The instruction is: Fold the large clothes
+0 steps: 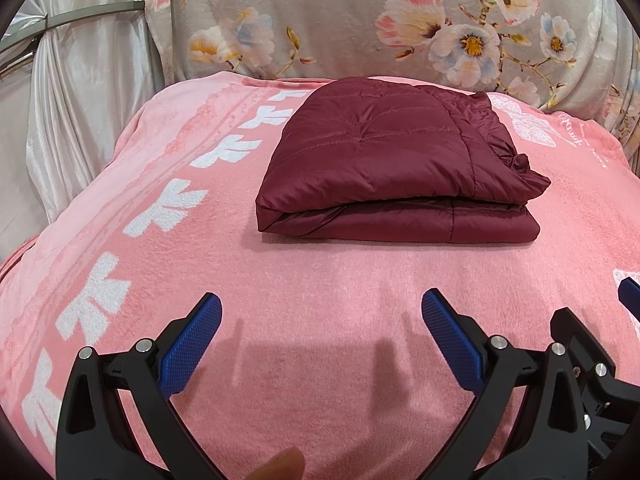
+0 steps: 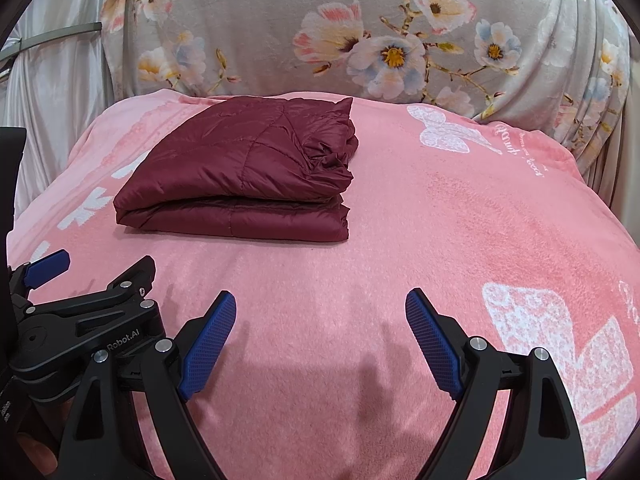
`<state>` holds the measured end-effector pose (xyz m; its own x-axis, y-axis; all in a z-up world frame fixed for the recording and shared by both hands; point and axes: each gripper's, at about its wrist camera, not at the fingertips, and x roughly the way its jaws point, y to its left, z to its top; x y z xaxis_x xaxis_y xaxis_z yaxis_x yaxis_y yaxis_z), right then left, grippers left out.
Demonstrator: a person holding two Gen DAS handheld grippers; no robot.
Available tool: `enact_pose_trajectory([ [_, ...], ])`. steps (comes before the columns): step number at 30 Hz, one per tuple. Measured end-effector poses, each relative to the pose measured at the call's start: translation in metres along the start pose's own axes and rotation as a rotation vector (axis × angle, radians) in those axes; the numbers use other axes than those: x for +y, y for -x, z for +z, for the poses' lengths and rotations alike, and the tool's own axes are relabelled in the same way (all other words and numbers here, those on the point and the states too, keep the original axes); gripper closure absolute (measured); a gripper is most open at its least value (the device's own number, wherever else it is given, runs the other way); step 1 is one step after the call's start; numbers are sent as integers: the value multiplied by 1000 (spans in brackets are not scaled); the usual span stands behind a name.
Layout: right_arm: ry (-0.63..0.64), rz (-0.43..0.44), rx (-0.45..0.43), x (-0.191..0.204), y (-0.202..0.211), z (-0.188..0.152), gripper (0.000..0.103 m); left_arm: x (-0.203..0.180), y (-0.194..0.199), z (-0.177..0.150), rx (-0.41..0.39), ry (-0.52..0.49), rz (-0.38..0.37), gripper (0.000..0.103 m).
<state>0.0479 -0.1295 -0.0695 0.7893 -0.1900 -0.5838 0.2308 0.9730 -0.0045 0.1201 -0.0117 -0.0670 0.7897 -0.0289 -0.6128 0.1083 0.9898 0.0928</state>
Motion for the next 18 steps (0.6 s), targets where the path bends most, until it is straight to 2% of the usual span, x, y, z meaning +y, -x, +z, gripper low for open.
enact_pose_trajectory([
  [18,-2,2,1,-1,0,0,18,0,0,0,0,-2,-1,6],
])
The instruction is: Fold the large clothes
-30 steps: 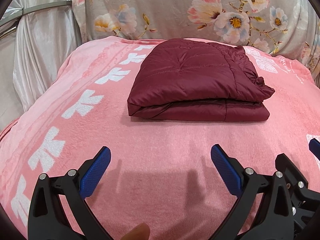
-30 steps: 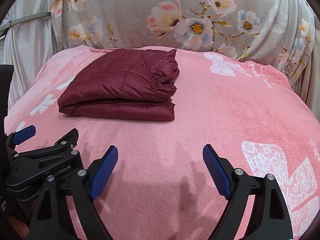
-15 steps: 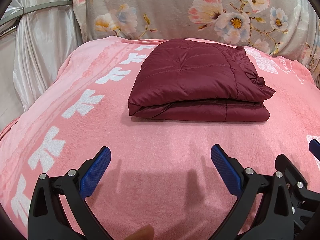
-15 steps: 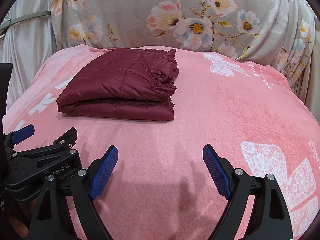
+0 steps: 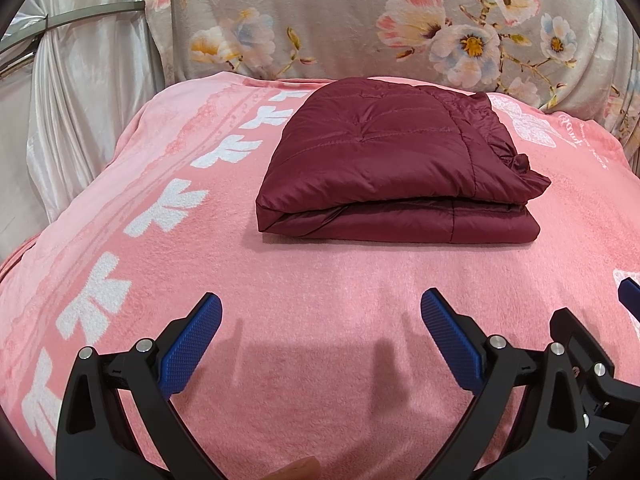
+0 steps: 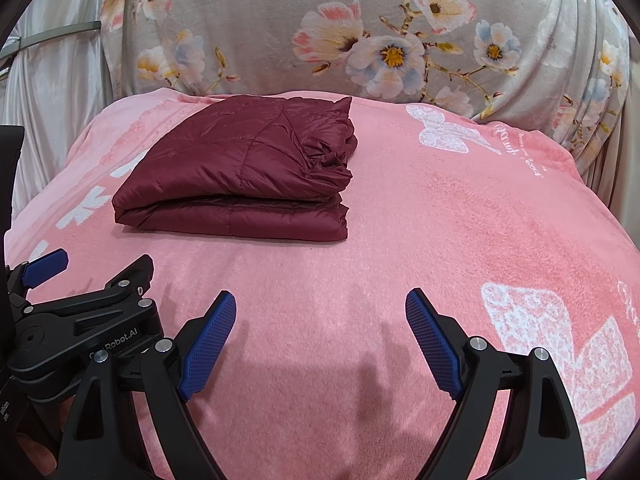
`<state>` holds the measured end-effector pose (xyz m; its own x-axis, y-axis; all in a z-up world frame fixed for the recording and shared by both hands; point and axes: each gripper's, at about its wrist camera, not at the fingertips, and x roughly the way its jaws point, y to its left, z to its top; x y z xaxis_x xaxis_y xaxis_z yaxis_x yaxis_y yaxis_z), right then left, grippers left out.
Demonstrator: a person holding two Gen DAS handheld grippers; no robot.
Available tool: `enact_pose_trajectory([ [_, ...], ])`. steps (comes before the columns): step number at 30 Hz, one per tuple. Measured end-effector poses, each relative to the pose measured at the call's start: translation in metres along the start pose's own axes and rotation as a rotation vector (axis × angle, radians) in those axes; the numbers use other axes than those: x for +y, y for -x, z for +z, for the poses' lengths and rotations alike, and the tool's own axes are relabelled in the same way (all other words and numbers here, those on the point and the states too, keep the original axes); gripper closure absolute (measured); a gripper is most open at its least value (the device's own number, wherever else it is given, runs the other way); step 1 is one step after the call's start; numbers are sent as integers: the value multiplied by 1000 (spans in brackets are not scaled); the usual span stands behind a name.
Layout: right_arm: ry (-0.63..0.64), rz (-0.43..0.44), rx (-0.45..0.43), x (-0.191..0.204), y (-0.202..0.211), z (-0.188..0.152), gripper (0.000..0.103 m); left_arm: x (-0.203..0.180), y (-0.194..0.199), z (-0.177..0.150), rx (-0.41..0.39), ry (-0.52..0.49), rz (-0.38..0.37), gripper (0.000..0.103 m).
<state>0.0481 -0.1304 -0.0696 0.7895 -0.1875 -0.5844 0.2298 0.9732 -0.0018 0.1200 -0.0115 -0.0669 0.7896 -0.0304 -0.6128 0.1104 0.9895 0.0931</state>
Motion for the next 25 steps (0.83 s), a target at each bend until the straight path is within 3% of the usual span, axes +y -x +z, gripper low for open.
enact_pose_trajectory([
  [25,3,2,-2,-4,0,0,18,-5,2,-2,-5,-2,-3,9],
])
